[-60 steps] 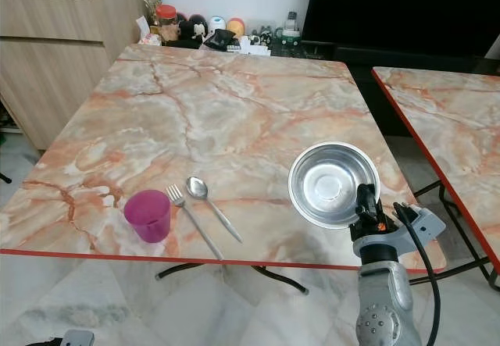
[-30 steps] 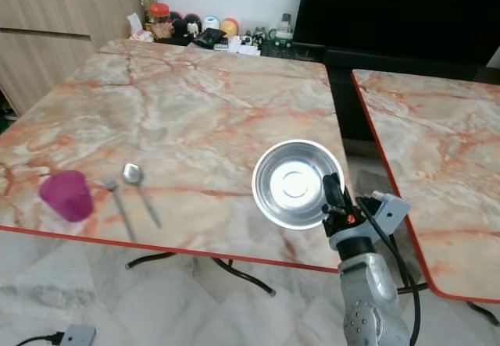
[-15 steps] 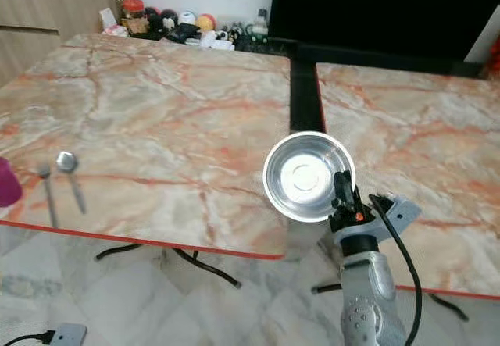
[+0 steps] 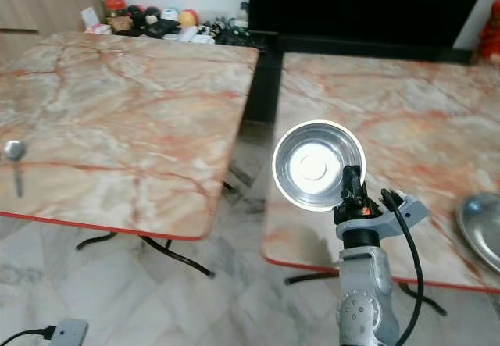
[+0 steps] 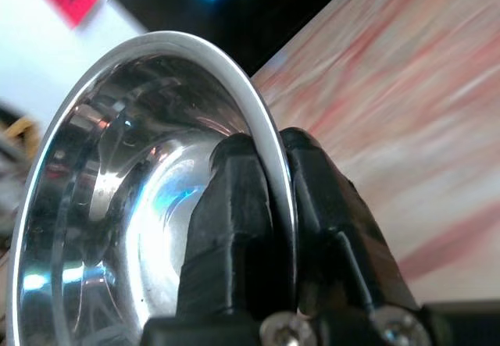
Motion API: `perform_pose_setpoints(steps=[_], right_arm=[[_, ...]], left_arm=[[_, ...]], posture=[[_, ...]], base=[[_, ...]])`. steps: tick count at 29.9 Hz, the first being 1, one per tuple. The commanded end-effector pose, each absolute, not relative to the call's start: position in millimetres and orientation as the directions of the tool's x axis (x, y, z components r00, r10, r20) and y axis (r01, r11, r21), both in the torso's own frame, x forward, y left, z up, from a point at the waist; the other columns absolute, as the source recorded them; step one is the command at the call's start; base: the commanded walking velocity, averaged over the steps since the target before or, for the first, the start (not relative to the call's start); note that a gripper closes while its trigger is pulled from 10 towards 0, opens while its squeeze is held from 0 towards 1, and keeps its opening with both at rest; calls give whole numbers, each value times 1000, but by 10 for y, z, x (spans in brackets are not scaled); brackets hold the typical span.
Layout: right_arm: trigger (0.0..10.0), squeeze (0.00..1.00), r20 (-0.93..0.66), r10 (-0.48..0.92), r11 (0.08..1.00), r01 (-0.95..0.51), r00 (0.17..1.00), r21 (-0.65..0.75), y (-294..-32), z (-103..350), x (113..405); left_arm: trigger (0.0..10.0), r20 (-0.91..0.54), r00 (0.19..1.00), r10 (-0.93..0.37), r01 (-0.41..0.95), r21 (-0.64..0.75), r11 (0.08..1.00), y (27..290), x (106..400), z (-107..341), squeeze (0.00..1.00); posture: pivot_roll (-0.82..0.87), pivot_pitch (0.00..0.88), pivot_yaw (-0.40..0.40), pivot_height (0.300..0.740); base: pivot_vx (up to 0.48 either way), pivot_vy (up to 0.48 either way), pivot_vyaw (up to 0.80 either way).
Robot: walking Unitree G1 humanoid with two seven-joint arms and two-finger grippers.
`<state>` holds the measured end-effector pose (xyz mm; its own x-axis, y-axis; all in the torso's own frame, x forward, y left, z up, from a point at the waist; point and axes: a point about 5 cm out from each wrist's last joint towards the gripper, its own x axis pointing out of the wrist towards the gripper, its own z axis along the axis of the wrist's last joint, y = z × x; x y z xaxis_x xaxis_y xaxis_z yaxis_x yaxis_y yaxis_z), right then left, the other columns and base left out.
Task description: Setting the table
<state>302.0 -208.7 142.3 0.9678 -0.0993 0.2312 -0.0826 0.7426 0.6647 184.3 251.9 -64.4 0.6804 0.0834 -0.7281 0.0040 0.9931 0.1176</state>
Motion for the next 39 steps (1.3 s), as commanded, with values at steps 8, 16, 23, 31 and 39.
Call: perform_pose_setpoints(steps=[8,16,23,31,39], right_arm=[[10000,0,252,-115,730,-90,961,677,-2072,1515,3084],[10000,0,266,-124,737,-90,956,669,-2073,1548,3096],[10000,0,263,-147,740,-70,953,669,-2113,1565,3093],[10000,0,222,-203,737,0,954,676,-2162,1543,3106],[10000,0,133,-191,754,59,973,654,-2086,1466,3190]], left_arm=[[10000,-744,661,96,1,129,992,2566,1760,-672,0],[10000,-742,664,93,4,128,992,2535,1785,-671,0],[10000,-738,668,99,-6,128,992,2527,1802,-666,0],[10000,-747,658,101,-9,126,992,2526,1753,-691,0],[10000,-749,655,100,-7,127,992,2532,1749,-692,0]], posture=[[75,101,-22,740],[70,95,-25,740],[64,109,-25,740],[64,116,-24,740],[68,118,-21,740]], base=[[0,-436,-106],[0,-408,-97],[0,-35,0],[0,0,0],[0,0,0]])
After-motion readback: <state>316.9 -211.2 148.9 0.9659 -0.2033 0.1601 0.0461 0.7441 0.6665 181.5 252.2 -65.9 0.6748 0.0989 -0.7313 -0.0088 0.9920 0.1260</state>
